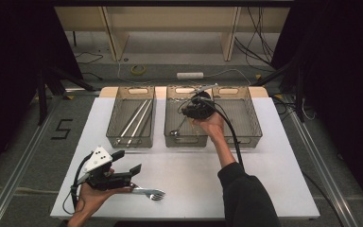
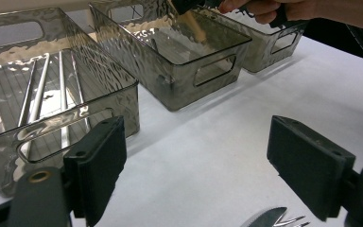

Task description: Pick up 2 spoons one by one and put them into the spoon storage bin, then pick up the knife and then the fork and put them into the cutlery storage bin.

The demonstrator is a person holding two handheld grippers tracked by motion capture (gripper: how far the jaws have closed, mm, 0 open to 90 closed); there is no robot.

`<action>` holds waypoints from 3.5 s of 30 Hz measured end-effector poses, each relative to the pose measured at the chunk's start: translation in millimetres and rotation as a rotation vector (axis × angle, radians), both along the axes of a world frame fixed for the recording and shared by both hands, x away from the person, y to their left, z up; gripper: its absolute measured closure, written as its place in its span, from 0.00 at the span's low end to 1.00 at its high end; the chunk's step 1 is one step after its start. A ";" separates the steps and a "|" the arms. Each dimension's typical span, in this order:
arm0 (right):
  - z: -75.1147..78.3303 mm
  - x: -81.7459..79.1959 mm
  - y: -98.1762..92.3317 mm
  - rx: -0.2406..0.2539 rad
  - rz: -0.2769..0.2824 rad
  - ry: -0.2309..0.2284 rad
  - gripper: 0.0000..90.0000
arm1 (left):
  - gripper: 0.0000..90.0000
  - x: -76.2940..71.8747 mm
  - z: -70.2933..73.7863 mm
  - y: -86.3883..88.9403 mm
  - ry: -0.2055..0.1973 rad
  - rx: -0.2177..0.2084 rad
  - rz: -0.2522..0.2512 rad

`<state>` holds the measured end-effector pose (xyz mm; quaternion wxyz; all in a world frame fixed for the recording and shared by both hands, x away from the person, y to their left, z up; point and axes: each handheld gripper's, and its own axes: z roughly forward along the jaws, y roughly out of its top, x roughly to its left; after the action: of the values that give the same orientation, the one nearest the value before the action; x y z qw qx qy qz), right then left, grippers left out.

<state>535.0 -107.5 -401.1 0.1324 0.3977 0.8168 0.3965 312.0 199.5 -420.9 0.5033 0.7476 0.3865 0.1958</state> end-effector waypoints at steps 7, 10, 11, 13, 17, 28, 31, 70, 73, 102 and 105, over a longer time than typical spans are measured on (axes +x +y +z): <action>5.1 -1.4 -4.8 0.021 0.009 0.002 0.76 | 0.22 0.2 -0.2 -0.1 0.000 -0.001 0.001; 9.2 -3.1 -7.5 0.028 0.011 0.002 0.74 | 0.22 0.2 -0.1 -0.2 0.000 -0.001 0.002; 10.4 -3.7 -8.6 0.028 0.016 0.000 0.73 | 0.22 0.2 -0.1 -0.1 0.001 0.001 0.001; 12.6 -5.2 -10.7 0.033 0.019 -0.005 0.71 | 0.22 0.5 -0.4 -0.4 -0.001 0.001 0.002; 16.4 -10.7 -16.8 0.052 0.022 0.003 0.67 | 0.22 1.5 -0.6 0.3 0.011 0.003 -0.005; 23.3 -46.4 -47.4 0.079 0.045 -0.009 0.49 | 0.22 9.8 1.3 0.7 0.075 0.085 -0.025; 25.8 -61.1 -54.7 0.081 0.063 -0.030 0.46 | 0.22 11.5 2.6 0.5 0.102 0.108 -0.035; -13.3 -186.9 -135.7 0.257 0.036 -0.125 0.35 | 0.24 18.1 -0.9 -3.6 0.270 0.393 -0.130; -15.1 -190.4 -134.4 0.253 0.043 -0.120 0.34 | 0.24 17.8 -1.1 -3.8 0.283 0.427 -0.134; -26.3 -211.1 -131.7 0.241 0.077 -0.071 0.31 | 0.26 15.3 -13.8 -3.5 0.395 0.626 -0.216; -26.7 -211.0 -131.3 0.241 0.081 -0.069 0.31 | 0.27 15.5 -15.2 -3.1 0.396 0.636 -0.211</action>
<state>324.0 -238.9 -427.8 0.0958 0.3635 0.7735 0.5103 327.4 196.4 -436.1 0.1792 0.9254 0.3171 0.1049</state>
